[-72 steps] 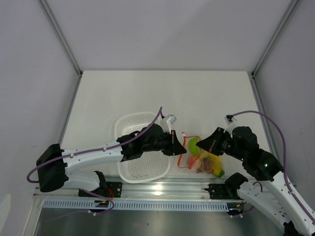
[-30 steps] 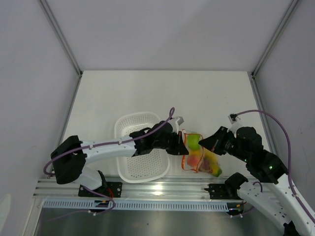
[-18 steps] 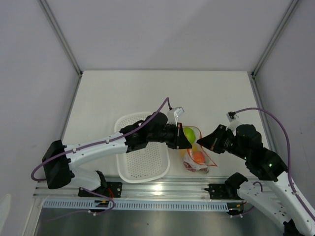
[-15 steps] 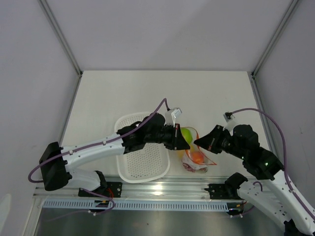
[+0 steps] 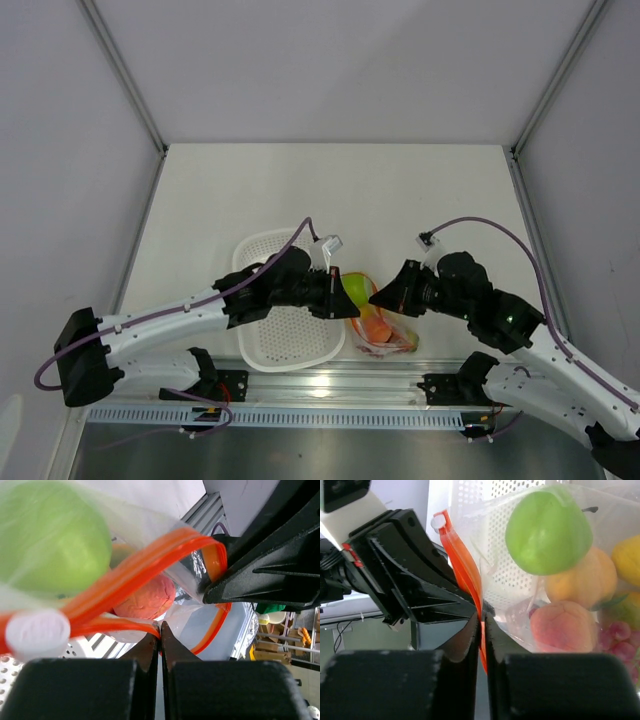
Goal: Place the food in the zip-top bag and seal the zipper
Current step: Adjust the zipper food storage bag at the center of the board.
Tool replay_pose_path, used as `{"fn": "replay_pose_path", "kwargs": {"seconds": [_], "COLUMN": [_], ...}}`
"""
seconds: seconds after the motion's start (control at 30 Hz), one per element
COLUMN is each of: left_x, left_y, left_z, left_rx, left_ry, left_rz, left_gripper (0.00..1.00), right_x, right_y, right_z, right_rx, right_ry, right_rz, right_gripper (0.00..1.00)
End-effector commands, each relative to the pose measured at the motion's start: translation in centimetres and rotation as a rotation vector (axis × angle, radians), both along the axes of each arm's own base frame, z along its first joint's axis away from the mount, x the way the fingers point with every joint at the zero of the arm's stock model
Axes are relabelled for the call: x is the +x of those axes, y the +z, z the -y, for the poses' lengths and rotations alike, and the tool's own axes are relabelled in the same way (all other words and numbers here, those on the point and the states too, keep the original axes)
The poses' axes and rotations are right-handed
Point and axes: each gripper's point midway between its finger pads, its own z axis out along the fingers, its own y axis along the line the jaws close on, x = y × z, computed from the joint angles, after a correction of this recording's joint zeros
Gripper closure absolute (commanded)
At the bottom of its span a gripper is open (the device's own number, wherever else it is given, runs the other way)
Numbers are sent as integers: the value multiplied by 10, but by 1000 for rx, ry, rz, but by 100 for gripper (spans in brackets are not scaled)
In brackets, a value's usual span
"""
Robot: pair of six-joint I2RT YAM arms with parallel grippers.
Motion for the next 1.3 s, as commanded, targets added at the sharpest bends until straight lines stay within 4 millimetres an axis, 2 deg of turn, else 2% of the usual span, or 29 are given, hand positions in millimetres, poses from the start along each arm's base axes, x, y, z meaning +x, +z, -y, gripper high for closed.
{"fn": "replay_pose_path", "kwargs": {"seconds": [0.0,0.1,0.13,0.17,0.27,0.33,0.37,0.43,0.47,0.53,0.63,0.7,1.07,1.27], "left_x": [4,4,4,4,4,5,7,6,6,7,6,6,8,7], "left_y": [16,17,17,20,21,21,23,21,21,22,21,23,23,26], "left_z": [-5,-6,-6,-6,-5,-5,-3,-3,-2,-1,0,0,1,3], "left_rx": [-44,-45,-45,-51,-50,-42,-38,-26,-25,-28,-27,-31,-39,-56], "left_ry": [24,17,16,10,-5,-12,-15,-25,-27,-27,-28,-27,-25,-33], "left_rz": [23,38,42,56,75,76,82,79,79,76,69,70,62,55], "left_gripper": [99,99,99,99,100,100,99,100,99,99,99,100,99,100], "right_x": [8,10,12,14,25,37,41,53,57,62,63,64,44,34], "right_y": [15,11,21,20,31,29,36,30,34,27,27,33,57,44], "right_z": [3,10,12,16,24,27,29,30,30,25,15,12,-3,-21], "right_rx": [-29,-104,-112,-149,-207,-250,-259,-304,-307,-333,-344,-344,-285,-324], "right_ry": [1,7,2,4,2,-4,-4,23,34,108,210,243,369,473], "right_rz": [91,106,127,143,203,200,212,217,228,230,259,288,407,398], "right_gripper": [79,57,52,42,29,27,26,26,30,35,46,48,48,48]}}
